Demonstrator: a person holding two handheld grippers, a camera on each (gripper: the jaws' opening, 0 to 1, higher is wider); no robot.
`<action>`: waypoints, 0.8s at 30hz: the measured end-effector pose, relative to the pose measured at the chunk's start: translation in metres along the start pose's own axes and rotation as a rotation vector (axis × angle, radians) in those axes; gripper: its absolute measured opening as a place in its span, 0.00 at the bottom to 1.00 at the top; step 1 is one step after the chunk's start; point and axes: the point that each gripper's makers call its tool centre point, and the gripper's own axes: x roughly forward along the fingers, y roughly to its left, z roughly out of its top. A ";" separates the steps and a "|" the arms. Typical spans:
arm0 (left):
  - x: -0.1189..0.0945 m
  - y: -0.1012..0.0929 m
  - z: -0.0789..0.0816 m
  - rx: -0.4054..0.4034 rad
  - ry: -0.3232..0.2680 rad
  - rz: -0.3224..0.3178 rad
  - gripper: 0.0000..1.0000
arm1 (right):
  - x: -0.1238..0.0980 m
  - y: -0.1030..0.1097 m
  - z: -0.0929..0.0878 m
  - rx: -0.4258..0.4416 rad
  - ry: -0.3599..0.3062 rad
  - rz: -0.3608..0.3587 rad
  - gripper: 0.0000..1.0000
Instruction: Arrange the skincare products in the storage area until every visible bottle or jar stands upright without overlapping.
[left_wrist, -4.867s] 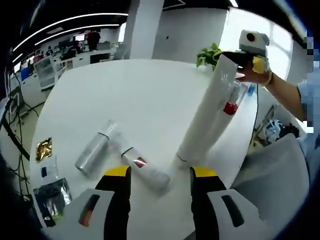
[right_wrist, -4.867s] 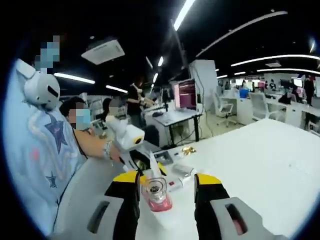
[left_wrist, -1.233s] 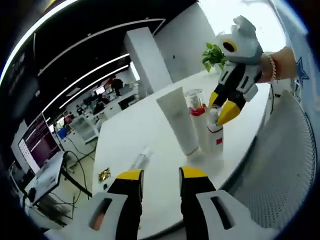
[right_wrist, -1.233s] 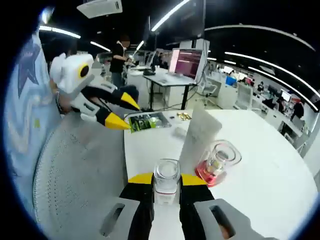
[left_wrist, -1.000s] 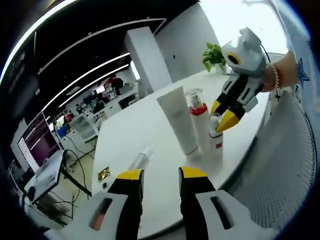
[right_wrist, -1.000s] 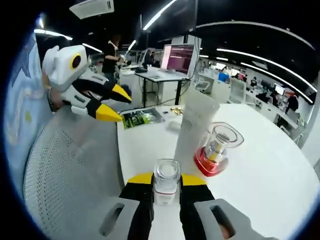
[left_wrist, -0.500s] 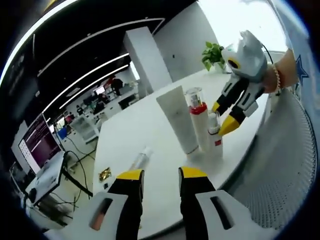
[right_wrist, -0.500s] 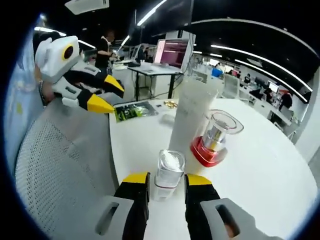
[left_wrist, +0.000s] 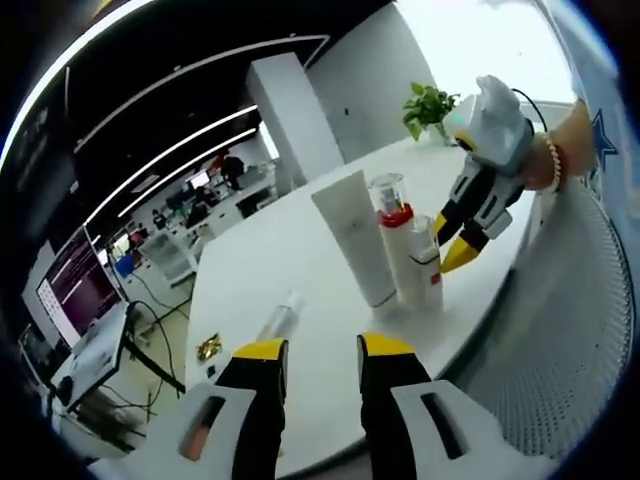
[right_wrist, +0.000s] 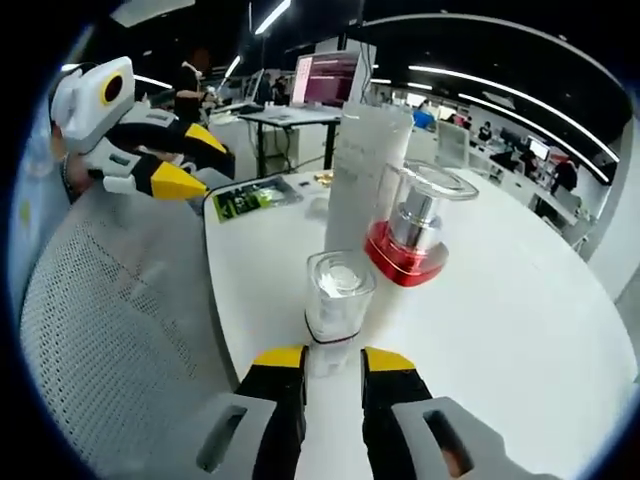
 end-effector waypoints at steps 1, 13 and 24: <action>0.000 0.000 0.000 0.001 0.003 -0.002 0.24 | 0.000 0.001 0.000 0.002 0.001 0.002 0.11; 0.001 -0.002 -0.003 0.008 0.016 -0.007 0.24 | 0.005 0.002 -0.003 -0.009 0.011 0.006 0.06; 0.001 0.000 -0.006 -0.031 0.037 0.000 0.21 | -0.003 -0.007 -0.025 -0.011 0.047 0.019 0.10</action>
